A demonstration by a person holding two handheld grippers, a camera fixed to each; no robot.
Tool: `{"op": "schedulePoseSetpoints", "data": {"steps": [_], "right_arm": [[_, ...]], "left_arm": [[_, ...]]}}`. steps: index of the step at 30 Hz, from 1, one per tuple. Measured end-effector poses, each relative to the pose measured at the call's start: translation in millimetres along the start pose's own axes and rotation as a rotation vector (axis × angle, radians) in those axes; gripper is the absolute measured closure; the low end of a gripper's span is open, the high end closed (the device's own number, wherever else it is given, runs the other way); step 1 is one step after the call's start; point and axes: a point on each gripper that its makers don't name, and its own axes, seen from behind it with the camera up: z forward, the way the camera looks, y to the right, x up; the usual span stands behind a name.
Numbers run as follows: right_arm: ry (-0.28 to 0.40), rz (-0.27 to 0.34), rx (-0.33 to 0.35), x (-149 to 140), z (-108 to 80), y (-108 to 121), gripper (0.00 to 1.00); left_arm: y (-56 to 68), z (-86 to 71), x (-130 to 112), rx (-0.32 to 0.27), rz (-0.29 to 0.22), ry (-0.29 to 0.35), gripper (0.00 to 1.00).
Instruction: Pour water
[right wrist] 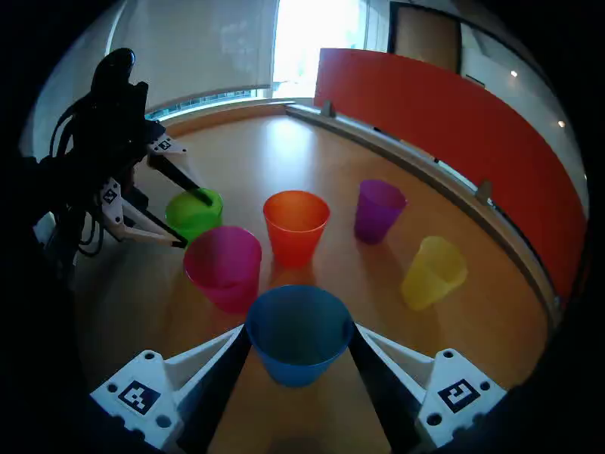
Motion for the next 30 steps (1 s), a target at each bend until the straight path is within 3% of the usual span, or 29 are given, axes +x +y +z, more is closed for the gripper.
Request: {"op": "schedulePoseSetpoints", "data": {"steps": [14,30], "right_arm": [[-0.002,0.006,0.002,-2.4,3.6,-3.0,0.08],[0.008,0.026,0.003,-3.2,3.7,-3.6,0.08]], "left_arm": [[-0.2,-2.1,-3.9,0.006,0.021,0.020,0.13],[-1.6,0.9,-19.0,0.024,0.031,-0.010,0.12]]}}
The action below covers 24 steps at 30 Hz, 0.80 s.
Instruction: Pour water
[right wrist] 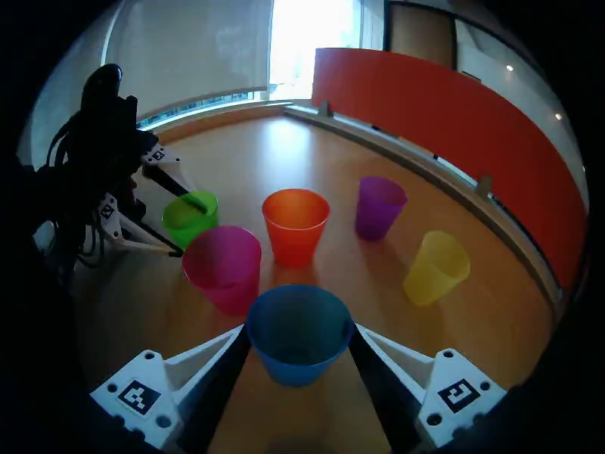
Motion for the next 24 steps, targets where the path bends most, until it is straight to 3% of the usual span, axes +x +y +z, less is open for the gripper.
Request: {"op": "schedulePoseSetpoints", "data": {"steps": [11,24], "right_arm": [[-0.001,0.015,-0.011,-7.8,-6.5,-0.8,0.07],[-0.019,0.035,-0.038,-24.6,-16.1,0.9,0.05]], "left_arm": [[-2.4,-6.0,-2.8,0.022,-0.046,0.012,0.10],[6.2,-13.4,-11.8,0.012,-0.033,-0.028,0.10]]}}
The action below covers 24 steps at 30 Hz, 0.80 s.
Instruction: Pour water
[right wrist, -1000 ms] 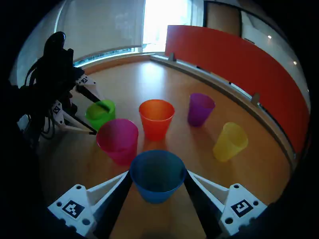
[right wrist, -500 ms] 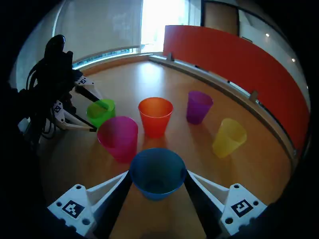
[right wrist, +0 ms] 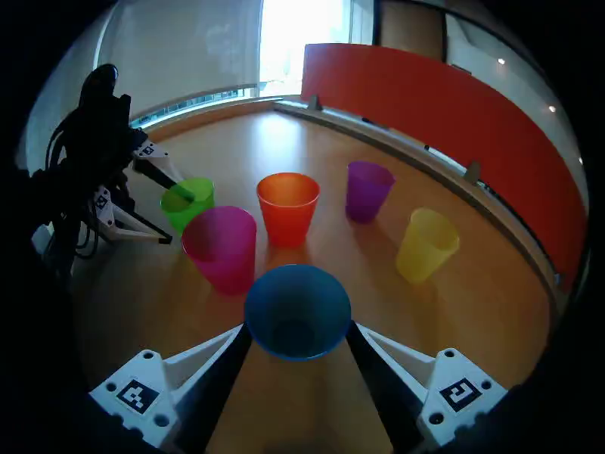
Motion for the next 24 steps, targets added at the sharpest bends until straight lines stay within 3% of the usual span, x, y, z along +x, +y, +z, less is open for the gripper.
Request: {"op": "schedulePoseSetpoints", "data": {"steps": [11,17,24], "right_arm": [[0.010,0.022,-0.040,-13.4,-19.5,-2.7,0.00],[0.031,0.047,-0.087,-20.3,-37.3,-2.3,0.00],[0.093,0.096,-0.183,-19.2,-67.5,5.1,0.00]], "left_arm": [[2.8,-22.8,-7.7,0.031,-0.003,0.005,0.10],[-4.4,-44.0,-7.8,0.091,-0.051,0.039,0.10],[-23.4,-73.9,0.4,0.199,-0.130,0.124,0.10]]}}
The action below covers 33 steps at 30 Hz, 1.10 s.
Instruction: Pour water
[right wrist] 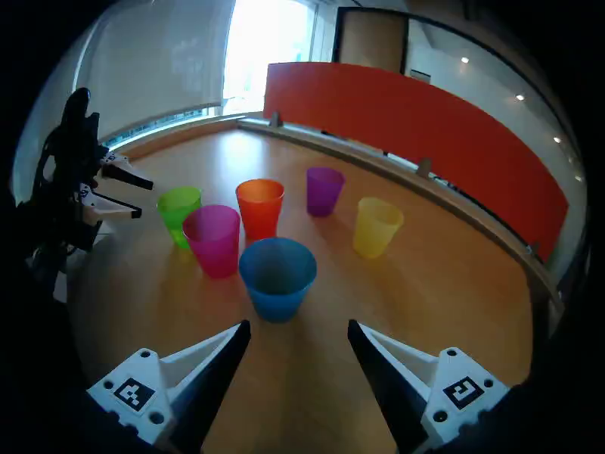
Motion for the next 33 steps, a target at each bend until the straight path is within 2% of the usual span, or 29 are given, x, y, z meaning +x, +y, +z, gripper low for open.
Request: {"op": "schedulePoseSetpoints", "data": {"steps": [8,18,26,33], "right_arm": [[0.105,0.096,-0.128,10.3,-33.1,22.9,0.00],[0.280,0.212,-0.311,30.8,-60.1,53.3,0.00],[0.397,0.273,-0.459,39.2,-67.2,77.1,0.00],[0.473,0.275,-0.561,50.0,-74.1,89.6,0.00]], "left_arm": [[-22.2,-26.9,15.0,0.095,-0.080,0.105,0.10],[-60.8,-49.5,38.0,0.256,-0.135,0.240,0.10],[-79.9,-51.2,53.4,0.342,-0.145,0.327,0.10],[-94.8,-45.6,58.4,0.400,-0.159,0.370,0.10]]}}
